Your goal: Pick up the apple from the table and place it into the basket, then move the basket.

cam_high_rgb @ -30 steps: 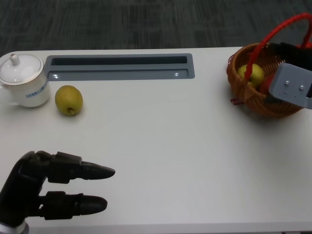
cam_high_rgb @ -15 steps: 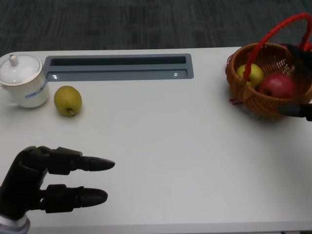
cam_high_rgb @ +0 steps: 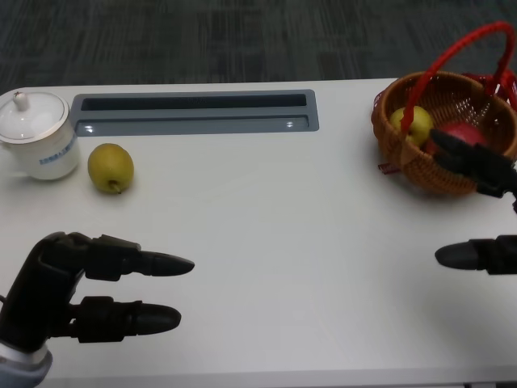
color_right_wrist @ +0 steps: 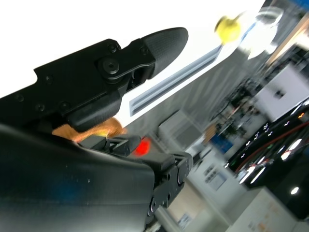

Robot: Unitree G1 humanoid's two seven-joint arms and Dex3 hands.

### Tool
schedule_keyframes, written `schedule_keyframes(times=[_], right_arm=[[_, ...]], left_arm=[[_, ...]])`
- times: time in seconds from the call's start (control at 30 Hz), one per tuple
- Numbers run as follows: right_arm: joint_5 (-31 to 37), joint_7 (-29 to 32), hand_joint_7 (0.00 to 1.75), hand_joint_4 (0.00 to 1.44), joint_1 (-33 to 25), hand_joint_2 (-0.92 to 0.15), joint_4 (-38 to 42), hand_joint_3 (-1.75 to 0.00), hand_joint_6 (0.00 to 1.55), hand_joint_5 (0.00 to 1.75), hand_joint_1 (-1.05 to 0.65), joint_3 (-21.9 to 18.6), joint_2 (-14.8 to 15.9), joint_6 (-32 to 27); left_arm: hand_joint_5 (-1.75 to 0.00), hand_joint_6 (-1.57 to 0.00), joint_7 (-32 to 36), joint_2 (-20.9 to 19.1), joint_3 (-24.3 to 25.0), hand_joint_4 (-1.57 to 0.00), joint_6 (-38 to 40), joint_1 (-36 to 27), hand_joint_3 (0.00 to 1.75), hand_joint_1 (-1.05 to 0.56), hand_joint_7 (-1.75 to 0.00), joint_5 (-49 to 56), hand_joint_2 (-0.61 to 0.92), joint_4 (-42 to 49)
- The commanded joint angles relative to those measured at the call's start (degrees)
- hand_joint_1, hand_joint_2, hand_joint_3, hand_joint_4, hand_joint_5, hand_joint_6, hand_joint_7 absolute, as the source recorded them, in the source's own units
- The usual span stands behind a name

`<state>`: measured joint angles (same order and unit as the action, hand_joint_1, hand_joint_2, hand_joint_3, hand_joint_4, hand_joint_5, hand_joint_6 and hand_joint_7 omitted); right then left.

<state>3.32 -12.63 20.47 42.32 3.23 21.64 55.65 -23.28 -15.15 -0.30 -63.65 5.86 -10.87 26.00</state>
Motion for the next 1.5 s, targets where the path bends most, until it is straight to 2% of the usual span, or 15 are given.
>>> schedule_keyframes(times=[0.03,0.33,0.5,0.63,0.93,1.5], right_arm=[[-1.98,-2.66,0.02,0.5,-3.7,-0.82,-5.92,0.0,0.4,0.01,-0.71,1.79,-2.39,-0.72],[-0.74,-4.71,0.03,0.58,-4.54,-0.8,-5.05,0.0,0.54,0.02,-0.6,5.08,-10.06,0.25],[-0.22,-4.26,0.03,0.68,-2.54,-0.79,-1.35,0.0,0.63,0.03,-0.49,5.78,-14.11,2.43],[0.3,-3.87,0.03,0.77,-0.42,-0.78,2.7,0.0,0.69,0.04,-0.44,5.61,-16.11,3.82],[-0.04,-5.06,0.01,0.81,2.55,-0.77,8.47,0.0,0.73,0.02,-0.47,5.23,-17.3,5.61],[0.48,-5.09,0.01,0.83,3.29,-0.77,9.38,0.0,0.76,0.01,-0.42,5.13,-16.52,7.75]], left_arm=[[-0.01,-1.15,0.76,-0.2,1.51,-1.3,-1.21,1.19,0.0,-0.55,0.0,1.37,0.71,1.19],[0.0,-1.13,0.54,-0.12,2.32,-1.27,-1.14,1.77,0.0,-0.58,0.0,1.45,0.72,2.22],[0.0,-1.1,-0.21,-0.1,2.32,-1.22,-1.81,1.92,0.0,-0.55,0.0,0.22,0.7,3.0],[0.0,-1.09,-0.4,-0.05,2.27,-1.2,-1.69,1.96,0.0,-0.53,0.0,-0.25,0.7,3.24],[-0.01,-1.1,-0.55,0.37,2.09,-1.21,-3.23,3.13,0.0,-0.51,0.0,-0.67,0.69,4.94],[-0.01,-1.11,-1.14,1.05,1.86,-1.21,-3.36,3.04,0.0,-0.49,0.0,-1.24,0.68,4.68]])
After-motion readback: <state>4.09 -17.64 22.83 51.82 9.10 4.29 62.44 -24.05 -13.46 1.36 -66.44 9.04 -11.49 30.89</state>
